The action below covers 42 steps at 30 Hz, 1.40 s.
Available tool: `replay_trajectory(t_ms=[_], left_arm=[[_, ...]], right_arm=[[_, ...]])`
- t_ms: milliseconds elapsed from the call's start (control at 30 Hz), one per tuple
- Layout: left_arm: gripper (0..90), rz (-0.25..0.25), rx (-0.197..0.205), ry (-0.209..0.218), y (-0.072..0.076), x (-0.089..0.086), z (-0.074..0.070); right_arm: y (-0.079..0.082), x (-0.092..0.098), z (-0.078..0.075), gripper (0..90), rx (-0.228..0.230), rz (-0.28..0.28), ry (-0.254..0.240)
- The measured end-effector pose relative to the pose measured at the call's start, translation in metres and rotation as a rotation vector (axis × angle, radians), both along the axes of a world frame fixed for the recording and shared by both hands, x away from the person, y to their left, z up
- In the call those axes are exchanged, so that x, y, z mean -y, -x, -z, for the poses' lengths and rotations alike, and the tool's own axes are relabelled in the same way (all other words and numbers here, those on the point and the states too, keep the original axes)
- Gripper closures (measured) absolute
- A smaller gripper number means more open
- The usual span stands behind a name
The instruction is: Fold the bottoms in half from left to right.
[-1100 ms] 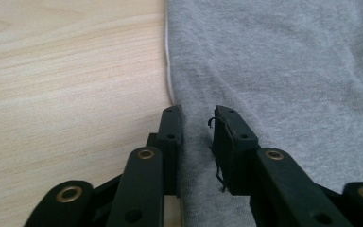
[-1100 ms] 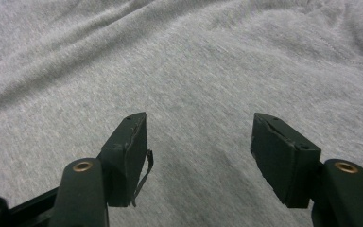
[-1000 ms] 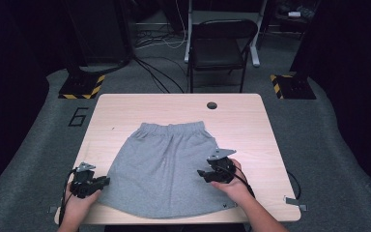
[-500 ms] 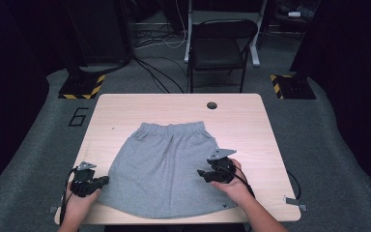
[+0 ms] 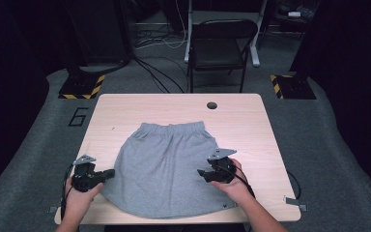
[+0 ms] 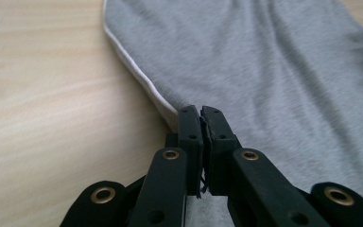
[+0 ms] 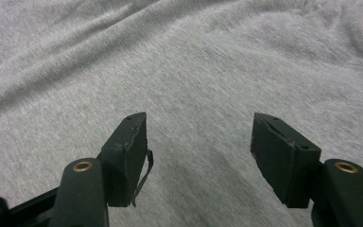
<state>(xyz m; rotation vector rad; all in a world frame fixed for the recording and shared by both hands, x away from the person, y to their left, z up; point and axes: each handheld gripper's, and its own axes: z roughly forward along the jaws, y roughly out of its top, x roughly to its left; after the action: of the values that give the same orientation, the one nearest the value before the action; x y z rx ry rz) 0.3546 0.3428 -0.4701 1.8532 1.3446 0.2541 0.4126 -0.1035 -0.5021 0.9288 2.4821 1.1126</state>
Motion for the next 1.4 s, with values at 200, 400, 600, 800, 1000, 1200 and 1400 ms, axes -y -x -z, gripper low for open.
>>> replay_trajectory(t_ms=[200,400,600,800,1000,1200,1400], left_arm=[[87.3,0.06,0.025,-0.016,-0.004,0.013,-0.014],[87.4,0.136,0.046,0.007,-0.015,0.035,-0.024],[87.4,0.22,0.067,-0.004,-0.024,0.067,-0.027],[87.4,0.323,0.038,0.02,-0.026,0.1,-0.012],[87.4,0.381,-0.005,-0.014,-0.026,0.123,0.008],[87.1,0.397,-0.044,-0.051,-0.03,0.13,0.023],[86.2,0.412,-0.065,-0.118,-0.029,0.139,0.033]], right_arm=[[0.0,0.0,0.0,36.3,-0.006,-0.002,0.003],[0.0,0.001,0.0,36.3,-0.008,0.007,-0.005],[0.0,0.001,0.0,36.3,-0.006,0.015,-0.014],[0.0,0.002,0.0,36.3,-0.008,0.008,-0.007],[0.0,0.002,0.001,36.3,-0.015,0.004,-0.001],[0.0,0.001,0.001,36.4,-0.018,0.01,-0.006],[0.0,0.001,0.002,36.3,-0.016,0.0,0.003]])
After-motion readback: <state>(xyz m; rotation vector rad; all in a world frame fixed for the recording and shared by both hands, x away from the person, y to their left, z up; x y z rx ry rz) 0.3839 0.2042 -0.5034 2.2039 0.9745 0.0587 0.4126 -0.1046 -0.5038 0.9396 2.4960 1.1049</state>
